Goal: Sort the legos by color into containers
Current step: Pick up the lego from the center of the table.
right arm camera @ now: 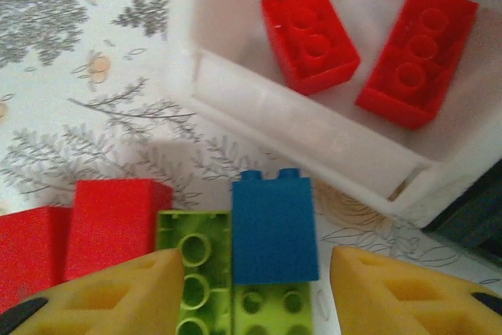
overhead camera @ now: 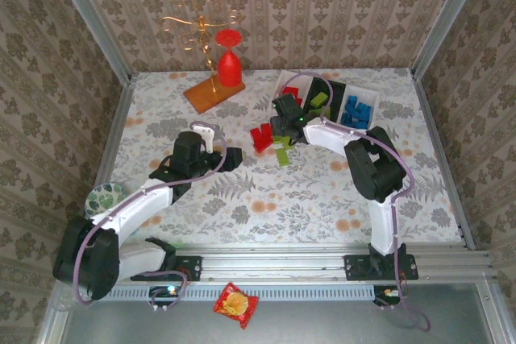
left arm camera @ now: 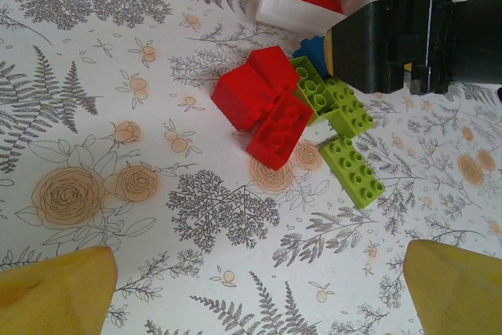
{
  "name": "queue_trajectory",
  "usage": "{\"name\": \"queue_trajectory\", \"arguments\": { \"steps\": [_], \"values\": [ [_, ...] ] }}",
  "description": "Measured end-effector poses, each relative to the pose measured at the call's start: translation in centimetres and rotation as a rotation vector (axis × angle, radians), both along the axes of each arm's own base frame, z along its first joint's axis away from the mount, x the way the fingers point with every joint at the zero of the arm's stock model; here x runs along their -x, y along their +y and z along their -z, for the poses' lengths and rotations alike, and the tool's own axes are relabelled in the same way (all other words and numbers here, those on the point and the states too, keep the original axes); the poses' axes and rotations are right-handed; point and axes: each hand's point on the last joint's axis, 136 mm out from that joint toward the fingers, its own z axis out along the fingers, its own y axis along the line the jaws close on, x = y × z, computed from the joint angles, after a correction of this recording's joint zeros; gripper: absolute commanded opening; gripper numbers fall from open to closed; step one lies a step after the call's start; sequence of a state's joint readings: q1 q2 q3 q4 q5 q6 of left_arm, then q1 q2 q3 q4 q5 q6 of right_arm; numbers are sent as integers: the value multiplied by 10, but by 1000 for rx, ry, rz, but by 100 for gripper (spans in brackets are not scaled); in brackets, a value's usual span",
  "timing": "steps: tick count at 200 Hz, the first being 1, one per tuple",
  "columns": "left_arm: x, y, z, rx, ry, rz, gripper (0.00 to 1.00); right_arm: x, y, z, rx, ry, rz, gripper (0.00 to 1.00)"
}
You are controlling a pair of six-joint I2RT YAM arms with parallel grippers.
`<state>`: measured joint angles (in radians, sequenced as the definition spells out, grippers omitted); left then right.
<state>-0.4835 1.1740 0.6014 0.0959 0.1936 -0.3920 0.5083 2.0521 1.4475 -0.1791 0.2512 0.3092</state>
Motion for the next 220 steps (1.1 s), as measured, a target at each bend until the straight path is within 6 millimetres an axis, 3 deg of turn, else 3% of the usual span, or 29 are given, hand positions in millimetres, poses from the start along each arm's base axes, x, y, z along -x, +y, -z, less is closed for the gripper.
{"name": "queue_trajectory", "arguments": {
  "steps": [51, 220],
  "values": [
    [0, 0, 0, -1, 2, 0, 95, -8, -13, 19, 16, 35, 31, 49],
    [0, 0, 0, -1, 2, 0, 95, -13, -1, 20, -139, 73, 16, 50]
  ]
}}
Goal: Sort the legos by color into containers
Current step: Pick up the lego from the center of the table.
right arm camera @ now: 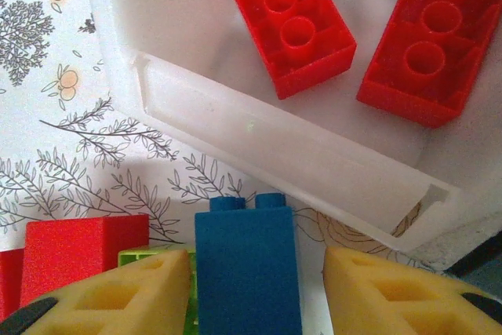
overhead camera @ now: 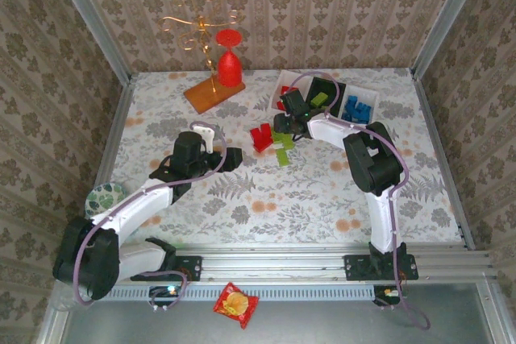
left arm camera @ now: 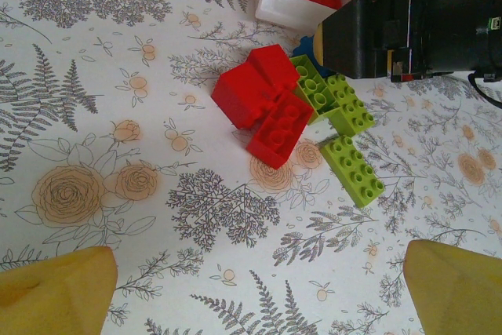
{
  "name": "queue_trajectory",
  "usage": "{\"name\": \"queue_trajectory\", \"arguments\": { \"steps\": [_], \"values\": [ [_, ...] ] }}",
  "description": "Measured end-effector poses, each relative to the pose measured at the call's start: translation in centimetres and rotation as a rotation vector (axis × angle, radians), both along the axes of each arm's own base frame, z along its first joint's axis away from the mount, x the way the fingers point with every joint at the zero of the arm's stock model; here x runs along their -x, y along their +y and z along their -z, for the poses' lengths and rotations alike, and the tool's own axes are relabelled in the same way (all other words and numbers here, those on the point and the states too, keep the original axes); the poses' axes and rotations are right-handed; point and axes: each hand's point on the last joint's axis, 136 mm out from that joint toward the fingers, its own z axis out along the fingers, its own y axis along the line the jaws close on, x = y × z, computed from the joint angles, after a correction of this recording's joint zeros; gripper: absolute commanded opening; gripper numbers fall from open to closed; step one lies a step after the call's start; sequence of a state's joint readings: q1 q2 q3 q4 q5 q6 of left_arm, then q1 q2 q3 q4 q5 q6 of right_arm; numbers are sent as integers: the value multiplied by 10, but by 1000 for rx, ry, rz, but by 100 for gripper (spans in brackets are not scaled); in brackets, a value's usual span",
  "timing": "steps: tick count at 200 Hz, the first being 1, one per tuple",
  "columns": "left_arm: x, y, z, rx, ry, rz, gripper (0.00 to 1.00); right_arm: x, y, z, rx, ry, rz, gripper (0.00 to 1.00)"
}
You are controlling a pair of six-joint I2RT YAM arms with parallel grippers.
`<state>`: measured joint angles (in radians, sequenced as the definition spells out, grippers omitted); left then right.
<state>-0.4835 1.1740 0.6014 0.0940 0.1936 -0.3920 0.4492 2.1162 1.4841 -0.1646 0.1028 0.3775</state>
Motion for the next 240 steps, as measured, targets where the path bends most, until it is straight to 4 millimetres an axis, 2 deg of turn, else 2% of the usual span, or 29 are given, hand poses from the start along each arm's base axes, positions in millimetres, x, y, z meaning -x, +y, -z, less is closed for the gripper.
{"name": "queue_trajectory", "arguments": {
  "steps": [76, 102, 151, 183, 210, 240],
  "values": [
    [0, 0, 2, -2, 4, 0, 95, -2, 1, 6, 2, 23, -4, 49],
    [0, 0, 2, -2, 4, 0, 95, -5, -2, 12, 9, 39, 5, 45],
    [-1, 0, 5, -7, 13, 0, 95, -8, -7, 10, -3, 46, 2, 33],
    [-1, 0, 7, -10, 19, 0, 95, -3, -8, 7, -11, 49, -4, 30],
    [-1, 0, 9, -12, 24, 0, 95, 20, -17, -11, -29, 48, -13, 30],
    [-2, -2, 15, -14, 37, 6, 95, 46, -31, -56, -81, -8, -10, 30]
  ]
}}
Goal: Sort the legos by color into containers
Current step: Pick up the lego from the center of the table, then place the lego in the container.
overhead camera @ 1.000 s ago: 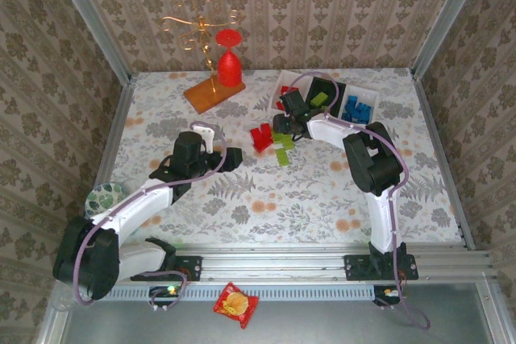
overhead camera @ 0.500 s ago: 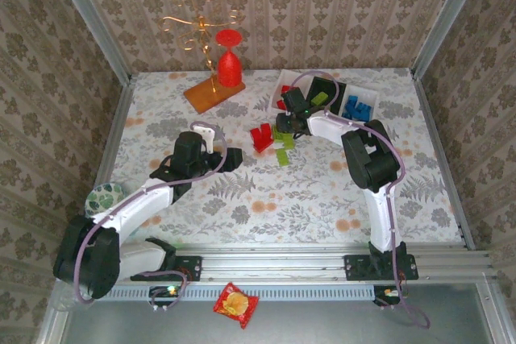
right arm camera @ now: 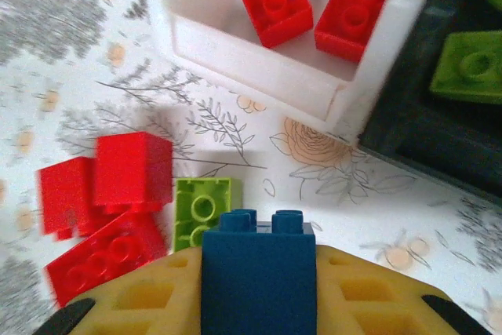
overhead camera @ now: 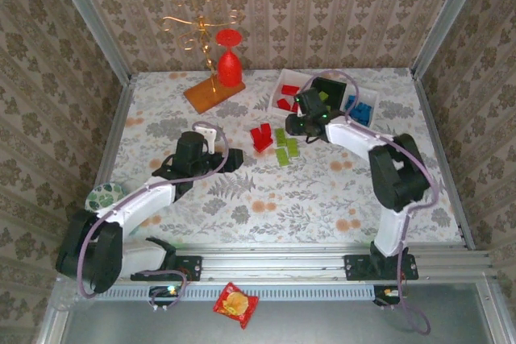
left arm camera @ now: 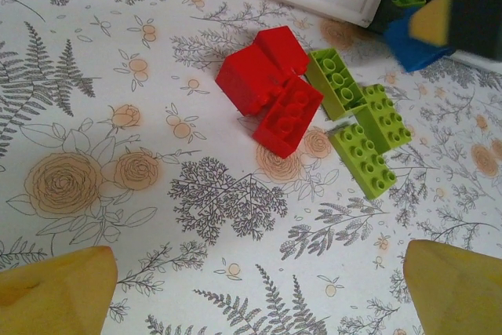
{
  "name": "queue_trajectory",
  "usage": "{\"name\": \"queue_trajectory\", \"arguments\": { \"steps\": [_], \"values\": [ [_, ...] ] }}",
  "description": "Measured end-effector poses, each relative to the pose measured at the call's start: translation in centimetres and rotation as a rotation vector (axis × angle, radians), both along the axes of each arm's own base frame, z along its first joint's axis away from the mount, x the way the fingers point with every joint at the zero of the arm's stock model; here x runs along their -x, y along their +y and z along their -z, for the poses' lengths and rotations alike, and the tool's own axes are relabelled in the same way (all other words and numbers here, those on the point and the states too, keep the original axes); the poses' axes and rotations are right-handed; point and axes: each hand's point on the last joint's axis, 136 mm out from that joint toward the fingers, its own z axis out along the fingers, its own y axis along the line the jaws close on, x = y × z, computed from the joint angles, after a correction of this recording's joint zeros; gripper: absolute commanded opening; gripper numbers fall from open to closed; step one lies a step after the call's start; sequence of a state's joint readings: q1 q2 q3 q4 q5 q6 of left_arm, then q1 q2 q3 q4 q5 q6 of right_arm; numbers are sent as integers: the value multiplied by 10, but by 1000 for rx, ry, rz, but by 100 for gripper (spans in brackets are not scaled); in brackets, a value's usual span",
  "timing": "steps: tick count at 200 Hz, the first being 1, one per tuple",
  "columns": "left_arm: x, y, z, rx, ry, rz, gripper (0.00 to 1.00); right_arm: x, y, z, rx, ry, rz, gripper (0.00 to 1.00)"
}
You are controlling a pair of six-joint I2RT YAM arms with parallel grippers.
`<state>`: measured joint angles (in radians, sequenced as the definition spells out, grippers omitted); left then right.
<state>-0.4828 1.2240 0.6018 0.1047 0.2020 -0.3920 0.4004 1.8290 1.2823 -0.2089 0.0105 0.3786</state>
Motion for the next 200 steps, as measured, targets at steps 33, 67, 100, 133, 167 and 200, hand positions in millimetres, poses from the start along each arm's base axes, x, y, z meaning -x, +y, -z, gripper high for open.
{"name": "queue_trajectory", "arguments": {
  "steps": [33, 67, 100, 133, 167, 200],
  "values": [
    [1, -3, 5, 0, 16, 12, 95, 17, -42, -37, -64, -55, 76, 30],
    [1, -13, -2, 12, 4, 40, 95, 11, -129, -65, -66, -118, 274, 30],
    [2, -31, -8, 21, -6, 85, 95, -1, -203, -61, -24, -117, 471, 30],
    [10, -51, -10, 30, -3, 147, 95, -32, -229, -37, 25, -70, 539, 34],
    [13, -78, -20, 84, -23, 236, 95, -65, -244, -21, 76, -42, 558, 48],
    [9, -100, -31, 137, -41, 301, 95, -71, -244, -27, 88, -56, 553, 61]
  ]
}}
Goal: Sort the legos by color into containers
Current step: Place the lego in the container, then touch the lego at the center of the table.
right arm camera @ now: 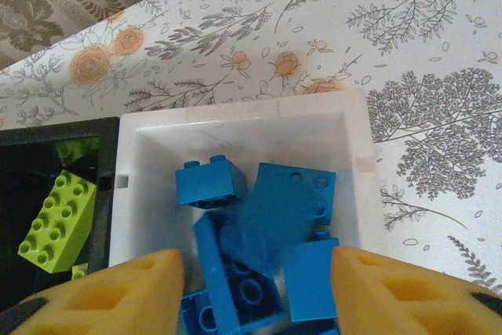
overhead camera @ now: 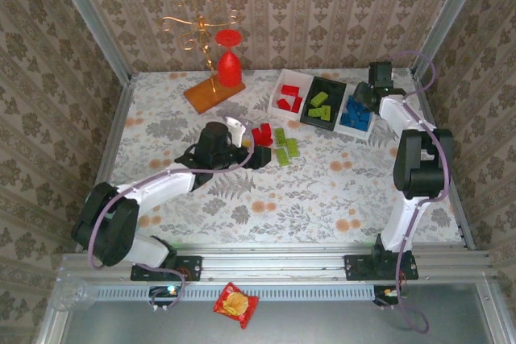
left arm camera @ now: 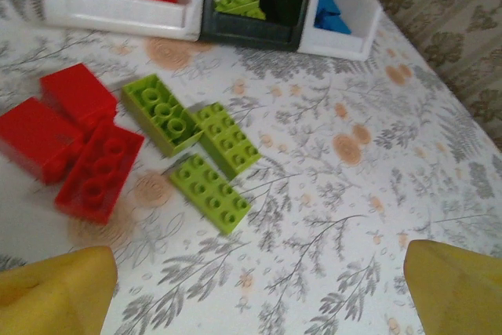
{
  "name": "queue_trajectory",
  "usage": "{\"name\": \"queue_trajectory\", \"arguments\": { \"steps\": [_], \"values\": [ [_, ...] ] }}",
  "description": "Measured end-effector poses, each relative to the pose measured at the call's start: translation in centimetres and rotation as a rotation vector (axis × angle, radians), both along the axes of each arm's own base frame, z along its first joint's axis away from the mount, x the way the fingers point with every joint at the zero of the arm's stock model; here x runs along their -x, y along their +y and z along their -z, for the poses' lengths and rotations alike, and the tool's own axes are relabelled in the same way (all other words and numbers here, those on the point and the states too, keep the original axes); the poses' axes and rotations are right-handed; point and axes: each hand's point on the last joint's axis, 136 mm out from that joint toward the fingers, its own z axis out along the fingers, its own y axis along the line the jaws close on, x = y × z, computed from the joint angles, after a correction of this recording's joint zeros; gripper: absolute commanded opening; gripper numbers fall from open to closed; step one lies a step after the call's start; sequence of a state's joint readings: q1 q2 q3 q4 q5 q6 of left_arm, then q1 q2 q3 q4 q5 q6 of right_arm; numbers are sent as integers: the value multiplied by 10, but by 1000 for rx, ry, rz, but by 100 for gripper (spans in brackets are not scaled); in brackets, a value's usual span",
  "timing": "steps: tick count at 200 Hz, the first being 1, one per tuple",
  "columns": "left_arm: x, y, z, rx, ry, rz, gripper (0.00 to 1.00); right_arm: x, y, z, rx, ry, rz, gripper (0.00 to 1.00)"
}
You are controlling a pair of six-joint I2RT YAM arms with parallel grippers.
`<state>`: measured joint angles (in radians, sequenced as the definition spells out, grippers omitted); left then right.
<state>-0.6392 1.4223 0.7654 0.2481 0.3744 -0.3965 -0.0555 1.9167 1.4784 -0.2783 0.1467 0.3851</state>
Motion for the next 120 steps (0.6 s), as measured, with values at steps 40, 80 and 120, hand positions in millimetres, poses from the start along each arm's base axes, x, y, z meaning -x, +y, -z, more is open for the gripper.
{"name": "queue_trajectory", "arguments": {
  "steps": [40, 80, 120],
  "values": [
    [-16, 12, -4, 34, 18, -39, 95, 46, 50, -22, 16, -27, -113, 68],
    [-38, 75, 12, -15, 61, -206, 95, 114, 202, -34, 5, -70, -503, 76],
    [-36, 112, 22, -60, 89, -299, 95, 143, 266, 21, 40, 53, -675, 77]
  ]
}}
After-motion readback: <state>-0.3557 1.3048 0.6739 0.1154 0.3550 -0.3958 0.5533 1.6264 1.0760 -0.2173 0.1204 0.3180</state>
